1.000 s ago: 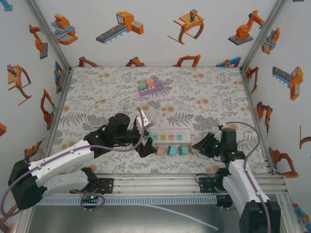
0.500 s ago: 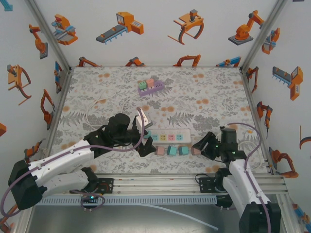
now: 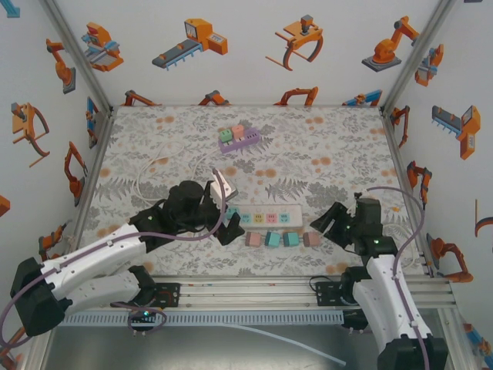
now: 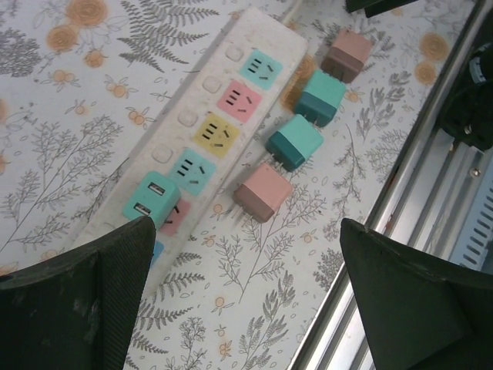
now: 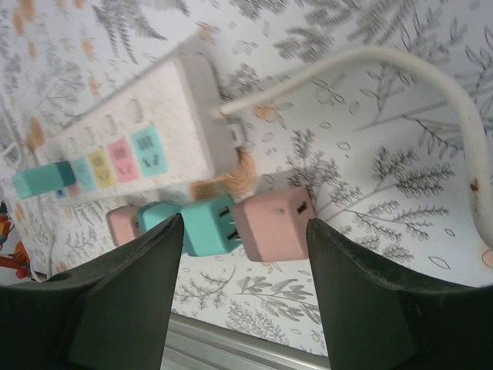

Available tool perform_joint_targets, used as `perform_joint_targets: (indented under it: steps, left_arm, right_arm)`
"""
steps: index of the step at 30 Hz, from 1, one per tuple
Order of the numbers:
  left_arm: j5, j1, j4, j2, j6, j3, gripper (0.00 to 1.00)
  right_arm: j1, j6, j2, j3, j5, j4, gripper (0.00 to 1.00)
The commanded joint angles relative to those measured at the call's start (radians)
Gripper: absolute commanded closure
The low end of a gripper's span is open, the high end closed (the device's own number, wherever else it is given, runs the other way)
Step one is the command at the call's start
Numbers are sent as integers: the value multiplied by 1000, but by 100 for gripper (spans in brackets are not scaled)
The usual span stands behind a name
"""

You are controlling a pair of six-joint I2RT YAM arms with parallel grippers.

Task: Pull the plug off the socket

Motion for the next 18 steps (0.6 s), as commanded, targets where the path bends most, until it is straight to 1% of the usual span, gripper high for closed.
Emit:
perform_joint_targets:
  steps: [1, 5, 8, 9, 13, 16, 18]
  left_arm:
    - [-96, 10, -8, -29, -56, 17, 3]
    - [-165, 40, -24, -46, -110, 23, 3]
    - [-200, 75, -37, -68, -156, 20, 3]
    - [-203, 89, -39, -79, -171, 13, 3]
    - [-202, 155, -58, -119, -234, -8, 3]
    - [-225, 192, -94, -130, -273, -13, 2]
    - [-221, 224, -111, -129, -304, -16, 2]
  right_arm:
    - [17, -65, -35, 63, -9, 61, 40]
    - [78, -64, -38, 89, -20, 213, 40]
    - [175, -119, -5, 126, 35, 304, 40]
    - [221, -151, 15, 144, 61, 328, 40]
    - [399, -301, 133, 219, 131, 412, 41]
    - [494, -395, 251, 288, 135, 453, 41]
    - [552, -457, 334, 338, 130, 460, 41]
